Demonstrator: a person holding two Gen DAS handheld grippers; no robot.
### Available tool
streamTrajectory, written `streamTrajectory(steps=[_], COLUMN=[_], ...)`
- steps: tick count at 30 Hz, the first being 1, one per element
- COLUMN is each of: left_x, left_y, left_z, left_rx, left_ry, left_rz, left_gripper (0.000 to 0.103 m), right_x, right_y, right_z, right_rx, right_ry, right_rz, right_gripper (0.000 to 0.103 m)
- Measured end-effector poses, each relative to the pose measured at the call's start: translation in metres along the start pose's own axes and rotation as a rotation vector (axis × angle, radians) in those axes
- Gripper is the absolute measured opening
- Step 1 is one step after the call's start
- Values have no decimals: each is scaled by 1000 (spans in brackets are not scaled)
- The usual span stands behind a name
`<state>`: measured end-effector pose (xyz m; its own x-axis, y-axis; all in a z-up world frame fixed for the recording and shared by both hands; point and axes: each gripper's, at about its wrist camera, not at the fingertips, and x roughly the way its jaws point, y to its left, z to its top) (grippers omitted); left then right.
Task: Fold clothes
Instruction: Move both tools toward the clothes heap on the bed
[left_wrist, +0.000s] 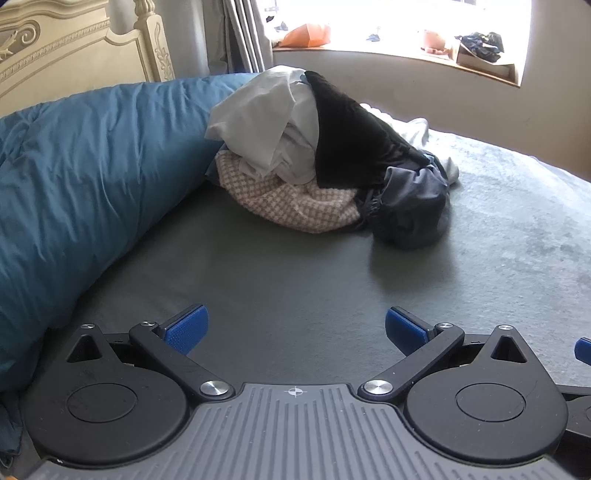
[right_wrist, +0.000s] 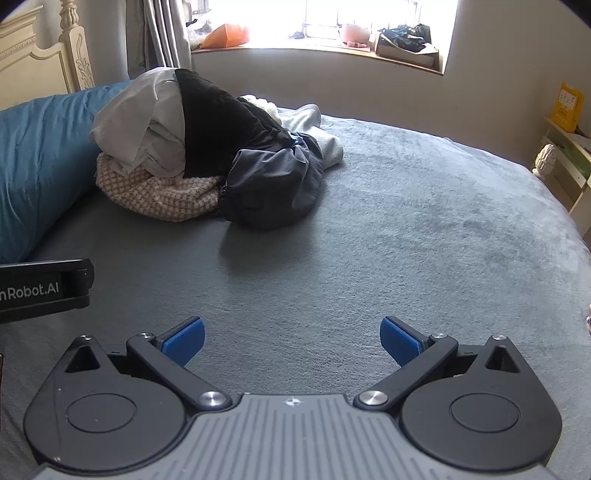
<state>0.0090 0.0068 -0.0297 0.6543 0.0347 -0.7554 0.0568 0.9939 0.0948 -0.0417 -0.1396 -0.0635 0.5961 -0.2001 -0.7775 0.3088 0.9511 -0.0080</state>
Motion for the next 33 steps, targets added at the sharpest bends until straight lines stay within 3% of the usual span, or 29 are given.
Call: streamTrajectory(steps=[10, 16, 23, 33], left_x=[19, 41, 86, 104], left_y=[1, -2, 0, 30], left_z=[4, 8, 24, 42], left_rx=[5, 8, 25, -9], left_ry=[0, -55, -68, -43], left_rz=[-6, -33, -102, -201], left_gripper=[103, 103, 103, 103], right_x=[14, 28, 52, 55], right_y=[5, 7, -3, 6], right_z=[6, 13, 29, 66], right_rx=[-8, -24, -49, 0], right_ry=[-1, -36, -110, -102], right_rz=[9, 22, 11, -9], right_gripper=[103, 103, 103, 103])
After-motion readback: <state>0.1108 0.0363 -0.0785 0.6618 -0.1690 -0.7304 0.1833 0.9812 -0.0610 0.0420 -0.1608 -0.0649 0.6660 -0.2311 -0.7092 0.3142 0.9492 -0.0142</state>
